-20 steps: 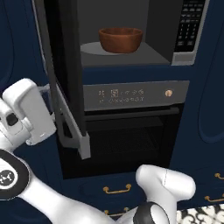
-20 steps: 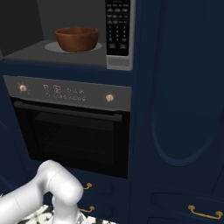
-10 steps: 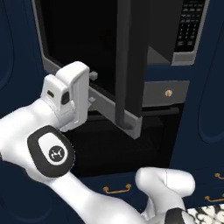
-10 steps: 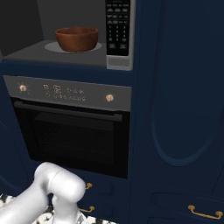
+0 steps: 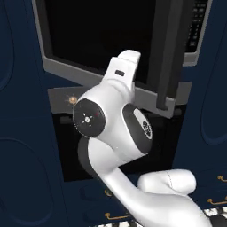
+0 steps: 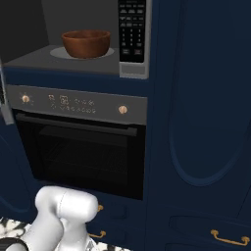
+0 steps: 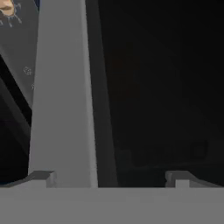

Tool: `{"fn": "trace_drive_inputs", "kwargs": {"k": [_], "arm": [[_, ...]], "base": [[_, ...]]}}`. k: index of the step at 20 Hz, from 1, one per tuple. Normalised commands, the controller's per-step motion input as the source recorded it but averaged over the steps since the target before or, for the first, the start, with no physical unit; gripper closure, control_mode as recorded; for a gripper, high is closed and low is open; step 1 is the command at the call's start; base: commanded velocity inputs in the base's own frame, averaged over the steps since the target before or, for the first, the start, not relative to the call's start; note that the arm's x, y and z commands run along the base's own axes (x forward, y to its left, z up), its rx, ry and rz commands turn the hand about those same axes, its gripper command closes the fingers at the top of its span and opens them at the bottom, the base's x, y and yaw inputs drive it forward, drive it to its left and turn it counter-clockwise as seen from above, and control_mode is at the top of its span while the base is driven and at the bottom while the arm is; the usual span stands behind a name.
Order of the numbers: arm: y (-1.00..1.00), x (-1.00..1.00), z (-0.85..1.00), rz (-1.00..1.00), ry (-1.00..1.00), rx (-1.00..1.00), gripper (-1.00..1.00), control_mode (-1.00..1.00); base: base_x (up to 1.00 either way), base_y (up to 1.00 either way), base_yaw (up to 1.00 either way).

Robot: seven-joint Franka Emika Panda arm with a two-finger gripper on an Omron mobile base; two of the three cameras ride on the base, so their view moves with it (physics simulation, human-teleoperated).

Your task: Pick the eggplant from the sink and place it in the bowl. Then pick the bowl and place it in the microwave. Then close the microwave door and press the start button.

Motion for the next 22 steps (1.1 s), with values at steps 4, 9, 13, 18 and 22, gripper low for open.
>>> {"fn": "trace_drive_inputs", "kwargs": {"k": [4, 9, 13, 18, 22], "arm": [[-0.72, 0.76, 0.0, 0.46, 0.08, 0.11, -1.0, -1.0], [-0.45, 0.96, 0.0, 0.44, 0.0, 0.1, -1.0, -1.0], [-0.09, 1.0, 0.0, 0.33, 0.0, 0.09, -1.0, -1.0], [0.0, 1.0, 0.07, 0.24, 0.05, 0.05, -1.0, -1.0], [0.0, 0.99, 0.09, 0.2, 0.01, 0.06, -1.0, -1.0]], "base": [[0.0, 0.0, 0.0], [0.0, 0.0, 0.0], [0.0, 0.0, 0.0], [0.0, 0.0, 0.0], [0.0, 0.0, 0.0]]}}
